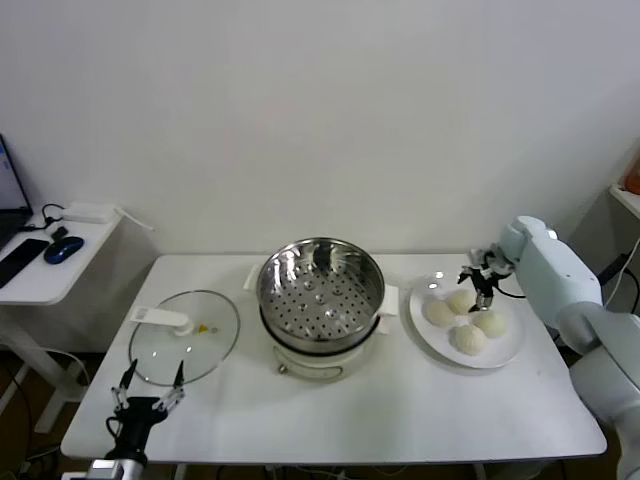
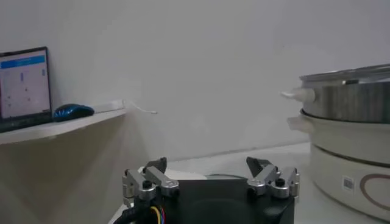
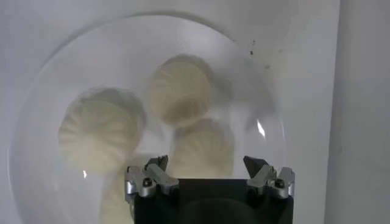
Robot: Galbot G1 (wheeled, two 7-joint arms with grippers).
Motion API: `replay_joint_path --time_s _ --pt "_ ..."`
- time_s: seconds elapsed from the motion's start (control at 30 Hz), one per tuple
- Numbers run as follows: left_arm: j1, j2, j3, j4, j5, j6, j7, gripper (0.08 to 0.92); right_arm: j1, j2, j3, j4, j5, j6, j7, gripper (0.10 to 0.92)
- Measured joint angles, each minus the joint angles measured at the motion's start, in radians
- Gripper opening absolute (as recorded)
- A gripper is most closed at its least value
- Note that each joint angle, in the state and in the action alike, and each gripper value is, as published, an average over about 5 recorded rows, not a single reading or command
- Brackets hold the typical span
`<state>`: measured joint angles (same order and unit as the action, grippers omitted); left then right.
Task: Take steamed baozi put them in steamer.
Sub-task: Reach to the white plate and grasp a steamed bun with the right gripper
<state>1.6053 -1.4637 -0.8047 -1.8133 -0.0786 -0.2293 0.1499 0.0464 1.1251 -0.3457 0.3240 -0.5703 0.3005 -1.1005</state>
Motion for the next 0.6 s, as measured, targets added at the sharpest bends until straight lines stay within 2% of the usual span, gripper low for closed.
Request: replay_joint_path --time_s 0.6 --pt "0.004 -0.002 0.002 0.004 0.0 -0.002 -0.004 0.823 -0.023 0.022 0.095 -0.036 -0.098 -0.006 0.043 0.818"
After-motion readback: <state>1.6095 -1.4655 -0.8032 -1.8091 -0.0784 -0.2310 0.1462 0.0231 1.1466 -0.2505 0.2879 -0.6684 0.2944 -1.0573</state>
